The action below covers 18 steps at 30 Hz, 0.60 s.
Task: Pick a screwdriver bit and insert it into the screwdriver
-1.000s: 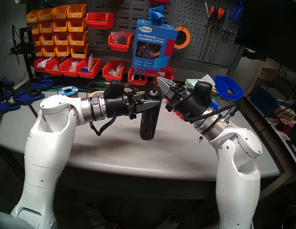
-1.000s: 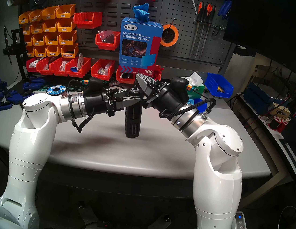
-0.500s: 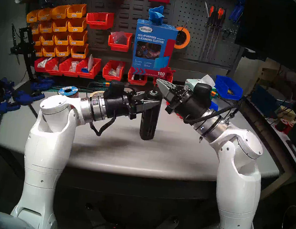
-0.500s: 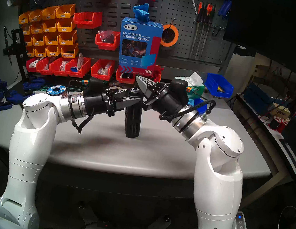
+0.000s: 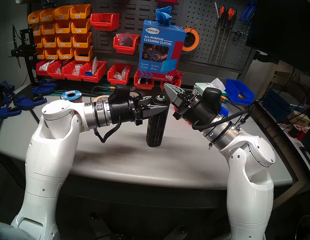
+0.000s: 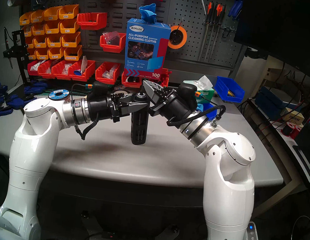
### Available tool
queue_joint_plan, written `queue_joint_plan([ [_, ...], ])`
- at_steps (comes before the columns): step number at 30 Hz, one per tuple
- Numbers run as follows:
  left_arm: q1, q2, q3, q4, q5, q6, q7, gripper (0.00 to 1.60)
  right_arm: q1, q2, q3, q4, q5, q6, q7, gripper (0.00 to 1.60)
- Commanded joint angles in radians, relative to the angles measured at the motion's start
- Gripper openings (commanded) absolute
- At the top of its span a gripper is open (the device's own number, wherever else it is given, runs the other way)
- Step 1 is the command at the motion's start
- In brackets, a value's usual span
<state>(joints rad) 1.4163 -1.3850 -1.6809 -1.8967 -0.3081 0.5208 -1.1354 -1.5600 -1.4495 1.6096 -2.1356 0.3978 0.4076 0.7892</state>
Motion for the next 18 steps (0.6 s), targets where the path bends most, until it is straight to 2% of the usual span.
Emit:
queue_joint_plan([
  [1, 0.022, 0.012, 0.006, 0.000, 0.006, 0.010, -0.006, 0.00, 0.028, -0.005, 0.000, -0.020, 0.004, -0.002, -0.004, 0.00],
  [18, 0.023, 0.017, 0.010, -0.004, 0.004, 0.011, -0.004, 0.00, 0.030, -0.006, 0.002, -0.035, 0.016, 0.007, 0.006, 0.00],
])
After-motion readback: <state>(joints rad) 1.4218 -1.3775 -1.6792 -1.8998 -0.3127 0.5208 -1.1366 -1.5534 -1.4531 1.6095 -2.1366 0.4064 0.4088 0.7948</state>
